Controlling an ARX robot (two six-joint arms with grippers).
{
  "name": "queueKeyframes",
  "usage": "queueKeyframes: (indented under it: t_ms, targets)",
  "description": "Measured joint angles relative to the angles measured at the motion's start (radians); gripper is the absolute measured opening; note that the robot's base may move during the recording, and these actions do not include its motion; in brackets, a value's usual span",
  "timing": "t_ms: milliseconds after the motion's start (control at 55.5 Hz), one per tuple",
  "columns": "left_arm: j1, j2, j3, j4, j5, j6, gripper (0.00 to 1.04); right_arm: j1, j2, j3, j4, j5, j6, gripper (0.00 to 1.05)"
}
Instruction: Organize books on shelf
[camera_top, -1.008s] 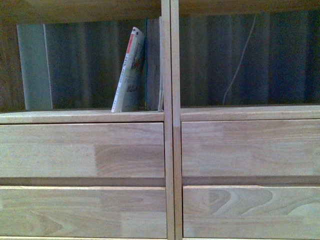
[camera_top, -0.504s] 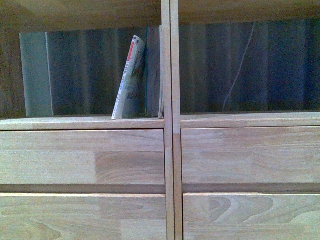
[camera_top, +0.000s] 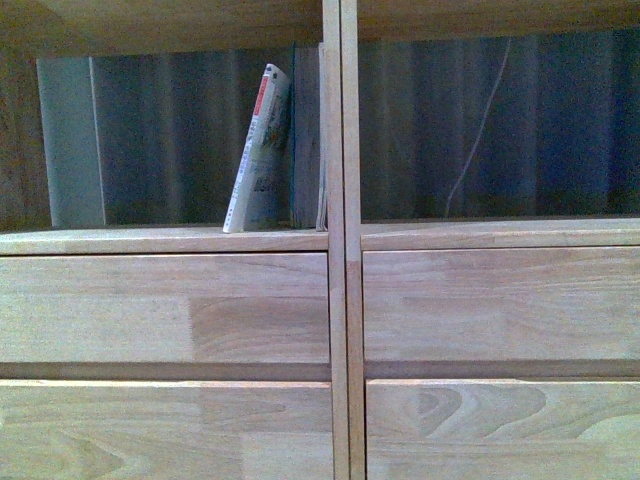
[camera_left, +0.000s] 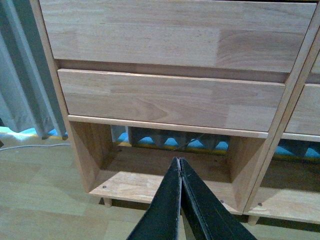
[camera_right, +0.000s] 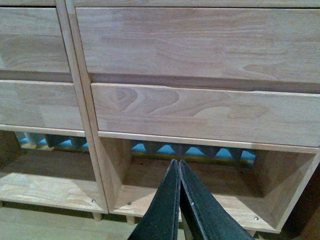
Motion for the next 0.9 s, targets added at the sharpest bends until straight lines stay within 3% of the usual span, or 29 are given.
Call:
queueKeyframes:
  t_ms: [216, 504, 648, 720, 900]
  targets:
    - [0.000, -0.001, 0.000, 0.000, 0.000, 0.000, 0.05, 0.000, 0.000, 0.000, 0.000, 0.000, 0.000, 0.03]
    - [0.000, -0.001, 0.000, 0.000, 0.000, 0.000, 0.62, 0.000, 0.000, 0.000, 0.000, 0.001, 0.000, 0.58]
    - [0.000, -0.001, 0.000, 0.000, 0.000, 0.000, 0.95, 0.000, 0.000, 0.000, 0.000, 0.001, 0.000, 0.90]
    - [0.000, -0.001, 0.000, 0.000, 0.000, 0.002, 0.98, 0.000, 0.000, 0.000, 0.000, 0.000, 0.000, 0.99]
    - [0.000, -0.001, 0.000, 0.000, 0.000, 0.003, 0.97, 0.000, 0.000, 0.000, 0.000, 0.001, 0.000, 0.98]
